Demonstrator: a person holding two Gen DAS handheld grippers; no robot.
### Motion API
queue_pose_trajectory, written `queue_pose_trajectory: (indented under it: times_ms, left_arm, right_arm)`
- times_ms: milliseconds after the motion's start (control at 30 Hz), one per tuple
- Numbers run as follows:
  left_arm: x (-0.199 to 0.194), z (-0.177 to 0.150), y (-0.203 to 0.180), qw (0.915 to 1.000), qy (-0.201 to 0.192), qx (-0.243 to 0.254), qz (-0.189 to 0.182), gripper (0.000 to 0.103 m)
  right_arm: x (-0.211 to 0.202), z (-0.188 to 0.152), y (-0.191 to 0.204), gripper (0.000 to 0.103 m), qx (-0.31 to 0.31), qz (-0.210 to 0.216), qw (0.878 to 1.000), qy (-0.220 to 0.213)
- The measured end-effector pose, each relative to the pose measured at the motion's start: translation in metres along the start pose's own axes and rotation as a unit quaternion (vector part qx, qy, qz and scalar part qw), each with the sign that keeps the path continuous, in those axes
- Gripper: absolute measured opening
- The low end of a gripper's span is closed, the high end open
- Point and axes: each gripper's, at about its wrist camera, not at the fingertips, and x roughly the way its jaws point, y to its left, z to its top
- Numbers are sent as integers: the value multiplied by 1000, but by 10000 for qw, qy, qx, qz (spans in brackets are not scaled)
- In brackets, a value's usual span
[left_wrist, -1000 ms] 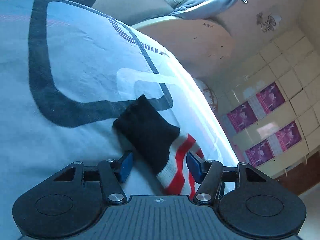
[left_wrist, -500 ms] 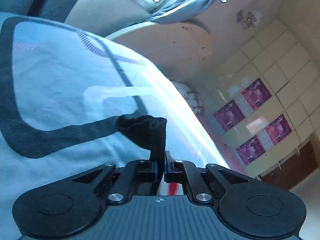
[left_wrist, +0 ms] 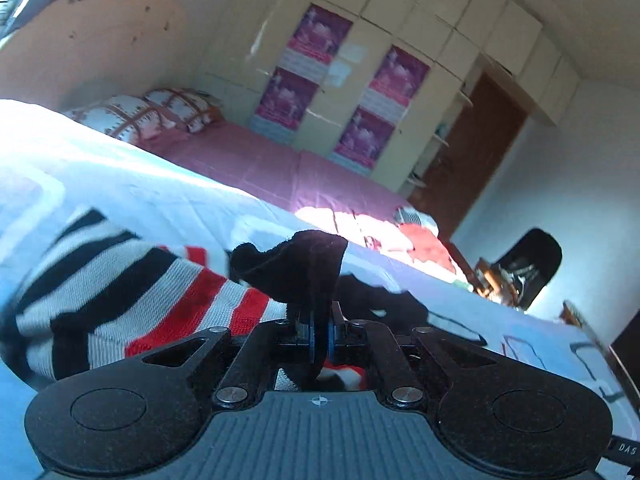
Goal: Fold small clothes
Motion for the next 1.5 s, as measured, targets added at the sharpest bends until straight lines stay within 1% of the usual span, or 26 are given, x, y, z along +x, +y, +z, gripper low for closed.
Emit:
queue_pose_trajectory:
  times_ms: [67, 133, 200, 233, 300, 367, 467, 567, 600, 667, 767, 800, 833, 900, 933, 967, 1000, 1033, 1067, 1100, 1200, 1267, 1300, 1367, 1400, 1500]
  left_arm:
    - [18, -11, -36, 9996, 232, 115, -109, 5]
    - [33, -23, -68, 9982, 391, 451, -66, 5]
    - [50, -41, -98, 9934, 854, 766, 85, 8]
    - [54, -46, -105, 9911, 1021, 853, 101, 25]
    - [32, -53, -112, 9923, 773, 968, -73, 42]
    - [5, -54, -110, 9930, 567, 1041, 3, 42]
    - [-45, -54, -72, 9954, 176, 862, 382, 42]
    - [-83, -52, -20, 9890, -122, 958, 1124, 42]
    - [-91, -52, -2, 9864, -126, 926, 1350, 42]
    - [-93, -50, 30, 9848, 72, 743, 1565, 42]
    - [-83, -47, 59, 9835, 168, 748, 1637, 42]
    - [-79, -47, 64, 9846, 232, 731, 1571, 42]
    - [-78, -46, 67, 9859, 240, 696, 1502, 42]
    - [-63, -47, 66, 9869, 257, 740, 1409, 42]
    - [-57, -46, 66, 9869, 270, 756, 1401, 42]
    - [-50, -45, 68, 9866, 322, 742, 1419, 42]
    - [-44, -46, 71, 9858, 364, 706, 1482, 42]
    - [-41, -46, 74, 9865, 358, 641, 1462, 42]
    - [-39, -45, 75, 9871, 341, 602, 1443, 42]
    - [-38, -45, 76, 9870, 336, 599, 1450, 41]
    - [-42, -46, 82, 9888, 281, 411, 1407, 31]
    - [-42, -46, 86, 9902, 271, 295, 1337, 29]
    - [-41, -46, 85, 9902, 279, 301, 1332, 28]
    - [-39, -47, 83, 9901, 296, 340, 1328, 26]
    - [-39, -47, 82, 9902, 304, 339, 1323, 25]
    - [-39, -46, 84, 9907, 328, 282, 1287, 25]
  right_arm:
    - [-2, 2, -12, 33, 71, -46, 10000, -13]
    - [-2, 3, -27, 35, 182, -78, 9998, -6]
    - [1, 3, -39, 40, 311, -43, 9995, 87]
    - [3, 3, -43, 44, 391, 24, 9992, 121]
    - [4, 3, -48, 48, 525, 198, 9983, 128]
    - [8, 2, -45, 49, 647, 451, 9968, 157]
    - [19, 0, -25, 49, 821, 1144, 9896, 287]
    - [40, -4, 13, 49, 767, 1733, 9805, 528]
    - [49, -5, 27, 49, 757, 1859, 9777, 624]
    - [68, -9, 51, 49, 715, 1968, 9744, 815]
    - [97, -14, 78, 49, 744, 1964, 9706, 1179]
    - [104, -16, 83, 49, 810, 2002, 9676, 1306]
    - [111, -17, 89, 49, 885, 2048, 9649, 1382]
    - [115, -17, 101, 48, 895, 1956, 9671, 1358]
    - [116, -16, 107, 38, 855, 1904, 9693, 1300]
    - [116, -16, 111, 13, 793, 1819, 9725, 1218]
    - [117, -15, 116, 11, 704, 1763, 9747, 1184]
    - [116, -12, 119, 11, 582, 1723, 9764, 1163]
    - [110, -9, 123, 10, 423, 1687, 9796, 1011]
    - [97, -5, 127, 10, 217, 1686, 9826, 746]
    - [56, 11, 121, 10, -64, 1612, 9869, -33]
    - [36, 15, 103, 10, -91, 1364, 9900, -352]
    - [35, 15, 93, 10, -105, 1182, 9922, -382]
    - [53, 9, 79, 10, -55, 962, 9953, 5]
    - [62, 5, 74, 10, -5, 919, 9956, 156]
    - [70, -3, 71, 10, 54, 880, 9959, 194]
